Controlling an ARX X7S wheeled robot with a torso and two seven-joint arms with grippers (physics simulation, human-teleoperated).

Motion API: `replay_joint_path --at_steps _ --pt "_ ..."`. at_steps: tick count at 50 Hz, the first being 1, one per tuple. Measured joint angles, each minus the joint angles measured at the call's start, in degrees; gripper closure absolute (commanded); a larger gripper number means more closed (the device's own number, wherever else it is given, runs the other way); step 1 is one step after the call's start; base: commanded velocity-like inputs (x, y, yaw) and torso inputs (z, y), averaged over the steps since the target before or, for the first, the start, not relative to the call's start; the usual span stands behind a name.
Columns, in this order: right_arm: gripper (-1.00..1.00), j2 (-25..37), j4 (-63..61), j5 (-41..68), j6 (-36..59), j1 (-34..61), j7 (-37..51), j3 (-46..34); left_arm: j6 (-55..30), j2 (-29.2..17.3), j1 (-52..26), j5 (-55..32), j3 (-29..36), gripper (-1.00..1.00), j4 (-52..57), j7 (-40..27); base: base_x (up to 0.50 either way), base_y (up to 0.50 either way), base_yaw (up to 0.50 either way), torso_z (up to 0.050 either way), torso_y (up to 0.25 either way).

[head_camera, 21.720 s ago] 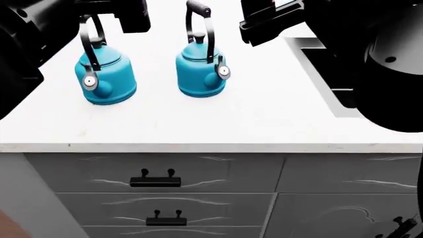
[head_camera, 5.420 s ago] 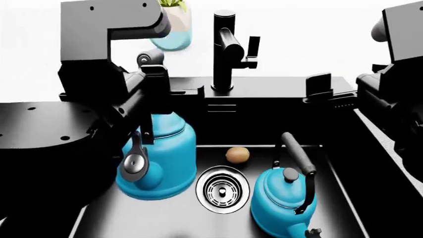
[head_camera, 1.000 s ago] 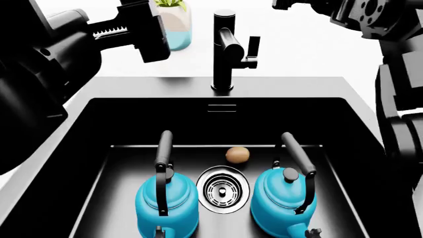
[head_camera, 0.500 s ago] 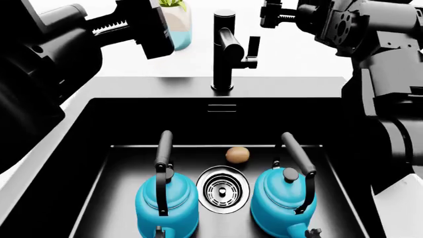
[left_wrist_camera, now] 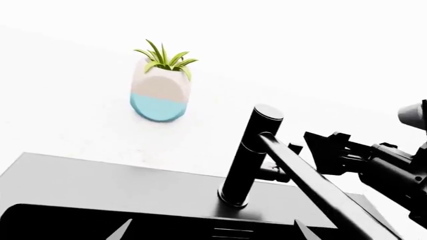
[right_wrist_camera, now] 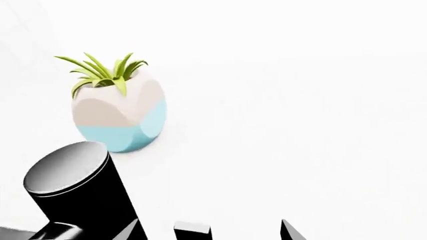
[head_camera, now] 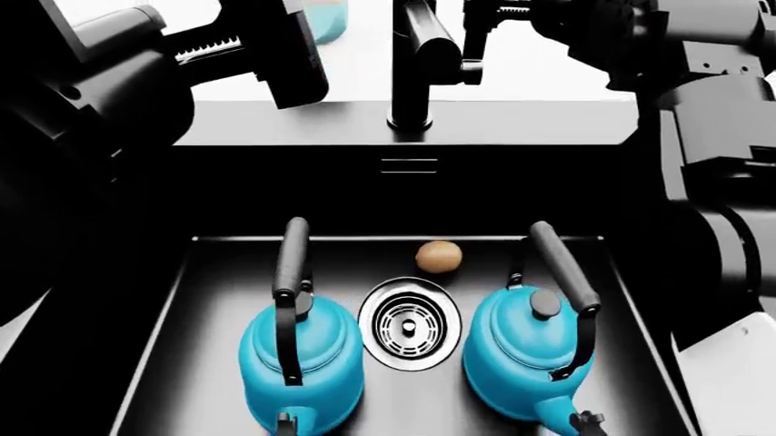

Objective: Pick the kettle non electric and kettle non electric and place them in the sink. Then turn on the water.

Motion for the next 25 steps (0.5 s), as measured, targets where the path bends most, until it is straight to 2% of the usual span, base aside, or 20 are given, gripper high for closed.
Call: replay_joint_path --at_steps 3,13,23,25 --pt "-1.00 -0.2 0.0 -0.1 -0.2 0.4 -0.3 0.0 0.1 0.1 0.1 0.1 -0.1 -1.00 0.1 0.0 0.00 0.00 0.00 0.000 0.000" --pt "-1.00 -0.2 -0.1 -0.3 -0.8 1.4 -0.9 -0.1 -0.1 0.3 0.0 0.3 -0.2 -1.00 0.4 0.4 0.00 0.00 0.00 0.000 -0.242" --pt "-1.00 -0.1 0.0 -0.5 -1.3 1.7 -1.2 -0.5 0.5 0.5 0.5 0.3 -0.4 -1.00 0.7 0.2 0.00 0.00 0.00 0.000 0.000" --pt "-1.00 -0.1 -0.1 -0.5 -1.4 1.8 -1.3 -0.6 0.3 0.5 0.4 0.4 -0.5 -1.00 0.6 0.3 0.00 0.00 0.00 0.000 -0.239"
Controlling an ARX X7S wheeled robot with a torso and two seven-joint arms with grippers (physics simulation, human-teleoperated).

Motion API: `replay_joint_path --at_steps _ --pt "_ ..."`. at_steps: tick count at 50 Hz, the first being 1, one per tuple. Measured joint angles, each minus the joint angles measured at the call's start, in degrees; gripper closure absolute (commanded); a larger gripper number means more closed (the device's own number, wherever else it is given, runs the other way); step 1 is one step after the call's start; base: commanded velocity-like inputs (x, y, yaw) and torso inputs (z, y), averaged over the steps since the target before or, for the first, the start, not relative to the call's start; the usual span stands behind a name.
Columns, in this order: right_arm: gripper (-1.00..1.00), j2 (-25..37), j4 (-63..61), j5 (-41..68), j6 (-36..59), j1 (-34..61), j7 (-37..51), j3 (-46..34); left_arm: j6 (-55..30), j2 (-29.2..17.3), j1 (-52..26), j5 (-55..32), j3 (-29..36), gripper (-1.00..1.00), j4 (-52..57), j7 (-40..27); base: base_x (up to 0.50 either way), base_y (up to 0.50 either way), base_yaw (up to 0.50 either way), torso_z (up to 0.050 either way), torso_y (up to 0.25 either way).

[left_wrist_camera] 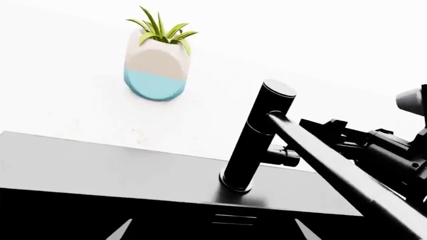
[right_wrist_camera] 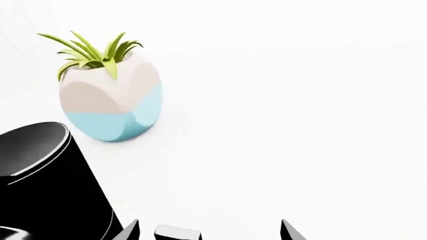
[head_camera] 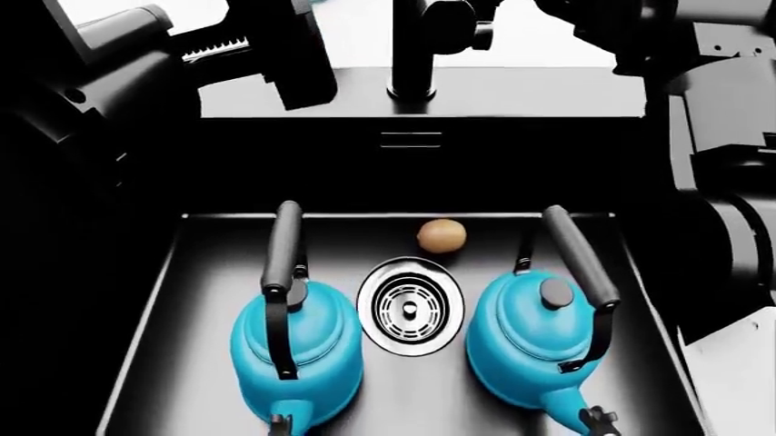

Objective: Pick the kettle non electric and kettle non electric and place them in the sink. Then turn on the water.

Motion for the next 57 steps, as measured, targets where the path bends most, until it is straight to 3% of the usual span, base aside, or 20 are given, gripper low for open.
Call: replay_joint_path --at_steps 7,57 --pt "-1.00 0.0 0.1 0.0 -0.3 -0.3 -0.1 -0.2 -0.5 0.1 -0.1 -0.1 0.0 -1.00 -0.1 0.2 0.00 0.00 0.00 0.000 -0.212" --pt "-1.00 4.8 0.1 3.2 0.8 2.8 -2.0 -1.2 -0.7 -0.1 0.2 -0.9 -0.5 -1.00 -0.5 -0.6 0.00 0.00 0.00 0.000 0.000"
